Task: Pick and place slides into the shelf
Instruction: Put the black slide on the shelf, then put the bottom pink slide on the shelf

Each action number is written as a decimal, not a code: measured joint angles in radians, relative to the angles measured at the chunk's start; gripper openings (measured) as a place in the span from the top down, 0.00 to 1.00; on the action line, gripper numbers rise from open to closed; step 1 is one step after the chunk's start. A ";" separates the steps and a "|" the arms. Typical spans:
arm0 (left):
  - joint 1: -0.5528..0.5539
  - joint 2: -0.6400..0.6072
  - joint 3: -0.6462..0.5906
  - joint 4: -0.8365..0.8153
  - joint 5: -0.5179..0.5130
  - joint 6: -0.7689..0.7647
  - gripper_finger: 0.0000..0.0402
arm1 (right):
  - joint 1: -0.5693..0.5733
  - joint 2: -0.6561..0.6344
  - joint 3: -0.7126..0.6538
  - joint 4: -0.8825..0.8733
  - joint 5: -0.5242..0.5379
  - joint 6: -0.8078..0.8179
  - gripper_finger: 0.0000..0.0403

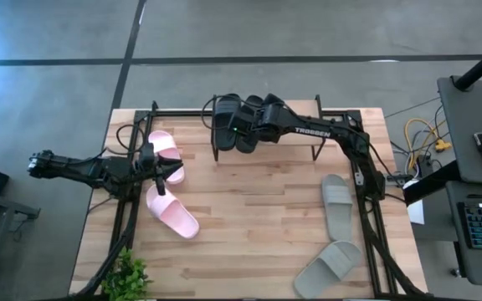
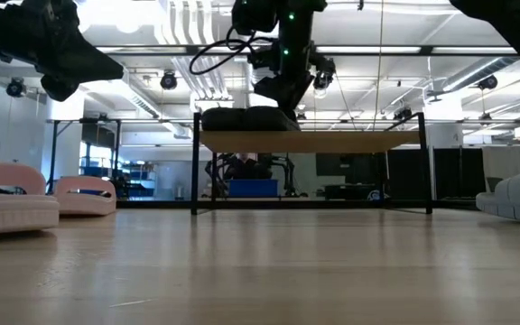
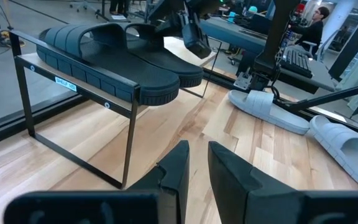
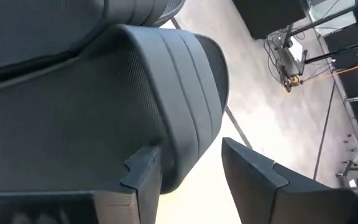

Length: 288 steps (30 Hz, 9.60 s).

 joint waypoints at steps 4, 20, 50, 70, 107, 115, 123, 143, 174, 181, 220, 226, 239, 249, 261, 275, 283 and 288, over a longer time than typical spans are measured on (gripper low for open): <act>0.000 0.000 0.000 0.000 0.001 -0.001 0.89 | 0.007 -0.012 0.007 -0.029 -0.056 0.001 0.61; 0.000 0.002 -0.003 0.001 0.012 0.000 0.89 | -0.047 -0.090 0.061 -0.336 -0.221 0.375 0.75; 0.000 0.002 -0.004 0.001 0.012 0.000 0.89 | -0.332 -0.085 -0.054 -0.004 -0.765 0.359 0.97; 0.000 0.000 -0.005 -0.023 0.013 -0.028 0.89 | -0.336 -0.114 -0.096 0.012 -0.674 0.343 0.97; -0.137 0.953 0.696 -1.149 0.260 -0.397 0.89 | 0.285 -0.313 -0.110 -0.314 -0.169 0.845 0.91; -0.372 0.970 0.695 -1.148 0.281 -0.704 0.81 | 0.422 -0.311 -0.167 -0.353 -0.148 0.987 0.70; -0.389 0.985 0.691 -1.148 0.385 -0.961 0.62 | 0.415 -0.314 -0.209 -0.353 -0.148 0.866 0.54; -0.388 1.298 0.707 -1.148 0.433 -0.992 0.55 | 0.410 -0.359 -0.354 -0.353 -0.133 0.725 0.50; -0.367 1.358 0.662 -1.145 0.271 -0.884 0.99 | 0.409 -0.361 -0.390 -0.349 -0.129 0.783 0.54; -0.367 1.284 0.714 -1.105 0.144 -0.734 1.00 | 0.409 -0.371 -0.390 -0.353 -0.130 0.783 0.58; -0.031 1.800 1.483 -0.768 -0.126 0.138 1.00 | 0.585 -0.880 -0.533 -0.353 -0.006 1.104 0.79; -0.014 1.840 1.509 -0.714 -0.109 0.167 1.00 | 0.585 -0.844 -0.538 -0.353 -0.026 1.083 0.81; -0.002 1.837 1.507 -0.684 0.130 0.157 0.62 | 0.585 -0.820 -0.538 -0.346 -0.051 1.084 0.79; -0.014 1.674 1.501 -0.723 0.237 0.129 0.43 | 0.592 -0.819 -0.539 -0.345 -0.085 1.046 0.81; -0.157 1.293 1.109 -0.788 0.136 -0.111 0.43 | 0.755 -0.605 -0.547 -0.310 -0.102 0.909 0.82; -0.442 0.748 0.567 -0.598 0.007 -0.664 0.43 | 0.752 -0.321 -0.549 0.047 -0.082 0.822 0.60; -0.456 0.601 0.480 -0.589 0.004 -0.603 0.43 | 0.697 -0.237 -0.546 0.108 -0.087 0.739 0.43; -0.456 0.532 0.452 -0.589 -0.006 -0.508 0.43 | 0.692 -0.155 -0.526 0.137 -0.089 0.650 0.39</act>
